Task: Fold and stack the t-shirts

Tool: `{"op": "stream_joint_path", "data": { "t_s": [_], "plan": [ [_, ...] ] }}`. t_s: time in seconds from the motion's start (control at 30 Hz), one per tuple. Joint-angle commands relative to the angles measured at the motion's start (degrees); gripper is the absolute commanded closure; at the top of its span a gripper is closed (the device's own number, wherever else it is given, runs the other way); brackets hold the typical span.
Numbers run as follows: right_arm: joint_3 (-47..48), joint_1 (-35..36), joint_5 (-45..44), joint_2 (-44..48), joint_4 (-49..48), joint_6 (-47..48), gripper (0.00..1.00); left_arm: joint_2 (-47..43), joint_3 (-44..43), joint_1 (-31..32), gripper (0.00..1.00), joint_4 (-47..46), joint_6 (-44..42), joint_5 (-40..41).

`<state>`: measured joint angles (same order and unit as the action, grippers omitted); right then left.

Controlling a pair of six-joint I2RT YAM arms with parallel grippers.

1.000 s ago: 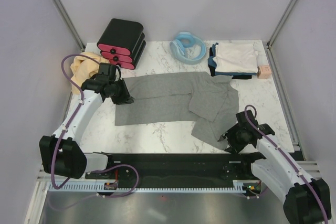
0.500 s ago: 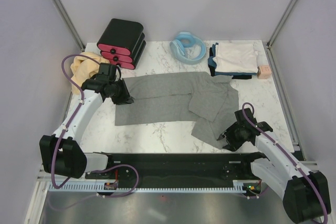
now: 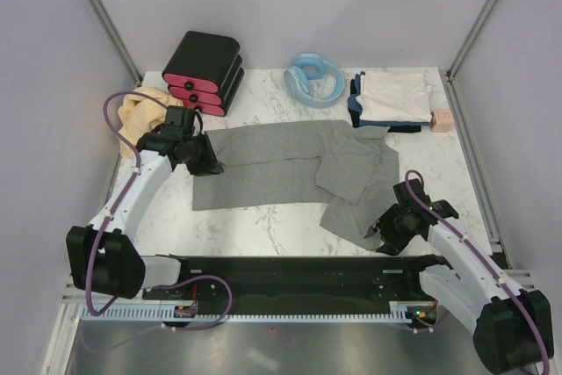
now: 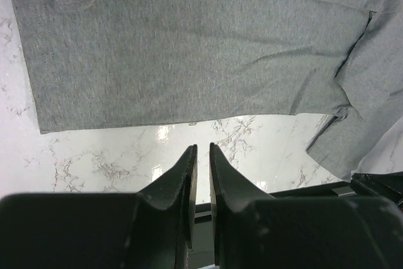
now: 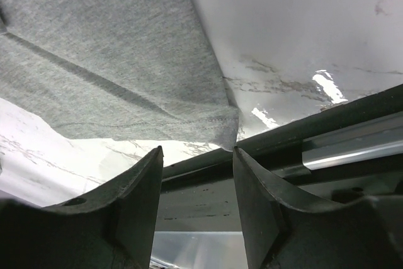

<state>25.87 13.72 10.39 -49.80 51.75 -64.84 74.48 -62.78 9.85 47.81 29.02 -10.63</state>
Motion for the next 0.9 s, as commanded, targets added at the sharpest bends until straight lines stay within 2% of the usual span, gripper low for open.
{"op": "stream_joint_path", "data": {
  "t_s": [0.0, 0.87],
  "plan": [
    [1.0, 0.1, -1.1, 0.6, 2.3, 0.9, 0.44, -0.8, 0.4, 0.2, 0.8, -0.6, 0.6, 0.0],
    [-2.2, 0.0, -1.0, -0.8, -0.3, 1.1, 0.5, -1.7, 1.0, 0.2, 0.8, -0.6, 1.0, -0.2]
  ]
}}
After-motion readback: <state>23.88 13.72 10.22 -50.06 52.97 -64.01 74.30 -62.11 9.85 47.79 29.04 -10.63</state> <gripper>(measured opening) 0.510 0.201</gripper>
